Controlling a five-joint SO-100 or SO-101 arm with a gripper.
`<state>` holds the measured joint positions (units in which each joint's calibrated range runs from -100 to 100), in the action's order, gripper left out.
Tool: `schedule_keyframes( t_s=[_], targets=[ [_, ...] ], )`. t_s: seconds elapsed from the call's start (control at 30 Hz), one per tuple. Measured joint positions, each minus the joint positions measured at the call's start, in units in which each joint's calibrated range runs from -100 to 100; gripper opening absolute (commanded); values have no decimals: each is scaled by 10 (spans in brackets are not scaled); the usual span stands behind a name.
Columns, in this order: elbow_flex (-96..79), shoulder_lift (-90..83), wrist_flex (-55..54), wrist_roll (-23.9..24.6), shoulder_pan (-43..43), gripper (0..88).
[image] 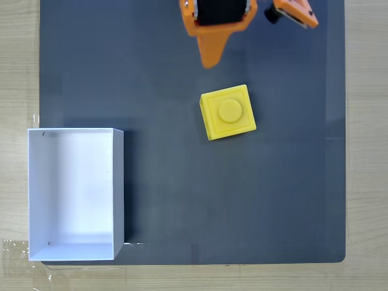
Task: Grasp a yellow block and put it in the box
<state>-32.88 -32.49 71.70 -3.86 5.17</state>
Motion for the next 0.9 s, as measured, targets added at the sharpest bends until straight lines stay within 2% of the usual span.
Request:
schedule_keyframes(
  t_s=[0.23,0.43,0.5,0.73,0.9],
  targets=[
    [228,185,146,0,-49,52],
    [382,299,205,0,-54,68],
    [420,326,217,0,-55,120],
    [455,360,251,-14,-54,386],
    [455,368,254,-42,-54,457]
  ],
)
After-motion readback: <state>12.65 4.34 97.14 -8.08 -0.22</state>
